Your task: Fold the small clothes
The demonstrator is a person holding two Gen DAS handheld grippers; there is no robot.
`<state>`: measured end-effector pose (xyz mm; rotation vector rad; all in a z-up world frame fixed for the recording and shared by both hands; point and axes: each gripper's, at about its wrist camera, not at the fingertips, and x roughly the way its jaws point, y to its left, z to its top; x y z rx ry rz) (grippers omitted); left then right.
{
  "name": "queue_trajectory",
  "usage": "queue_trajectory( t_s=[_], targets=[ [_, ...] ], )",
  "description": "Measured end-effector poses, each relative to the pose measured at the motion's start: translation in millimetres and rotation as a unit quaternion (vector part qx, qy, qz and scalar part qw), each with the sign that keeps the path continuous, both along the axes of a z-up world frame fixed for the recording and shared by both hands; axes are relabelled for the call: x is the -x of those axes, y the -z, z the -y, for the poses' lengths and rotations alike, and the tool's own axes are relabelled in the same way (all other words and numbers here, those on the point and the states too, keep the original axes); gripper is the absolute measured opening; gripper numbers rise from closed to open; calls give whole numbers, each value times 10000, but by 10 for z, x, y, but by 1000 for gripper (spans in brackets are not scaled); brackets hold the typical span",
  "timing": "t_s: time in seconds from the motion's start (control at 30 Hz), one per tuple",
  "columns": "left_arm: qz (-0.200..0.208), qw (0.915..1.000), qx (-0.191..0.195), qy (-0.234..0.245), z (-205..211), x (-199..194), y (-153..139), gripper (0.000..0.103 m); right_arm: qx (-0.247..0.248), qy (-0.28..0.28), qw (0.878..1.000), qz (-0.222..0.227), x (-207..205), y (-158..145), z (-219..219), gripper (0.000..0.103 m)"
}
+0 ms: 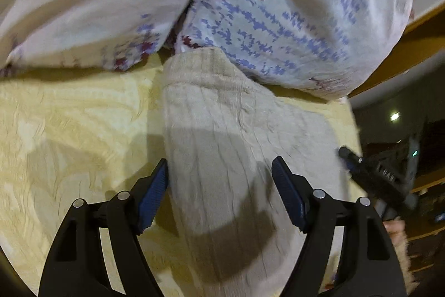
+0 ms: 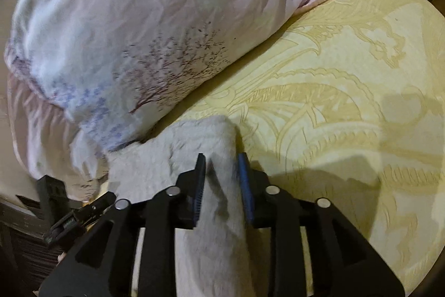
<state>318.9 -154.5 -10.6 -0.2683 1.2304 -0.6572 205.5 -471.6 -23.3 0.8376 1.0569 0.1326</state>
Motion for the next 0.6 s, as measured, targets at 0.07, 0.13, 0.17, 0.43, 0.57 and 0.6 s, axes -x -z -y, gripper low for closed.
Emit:
queue_trajectory(
  t_s=[0.07,0.13,0.17,0.43,0.57,0.6],
  targets=[
    [-140,9995,270,-43,-169,81,-10,76,-70,-89,9999,32,159,-33,8,36],
    [-213,9991,365,-62,-281,178,6,76,-101,-184,9998,-24,293,-28,-22,36],
    [-246,9989,394,-45,-318,235,24,74,-85,-228,9997,-82,369,-11,-48,36],
    [-344,9981,502,-16,-392,490,106,59,238,106,9996,-53,629,8,-121,8],
    [-440,9977,521,-66,-482,513,89,62,-53,116,9999,20,648,3,-80,12],
    [-465,9974,548,-84,-521,528,85,63,-223,106,9997,71,691,-14,-45,20]
  ],
)
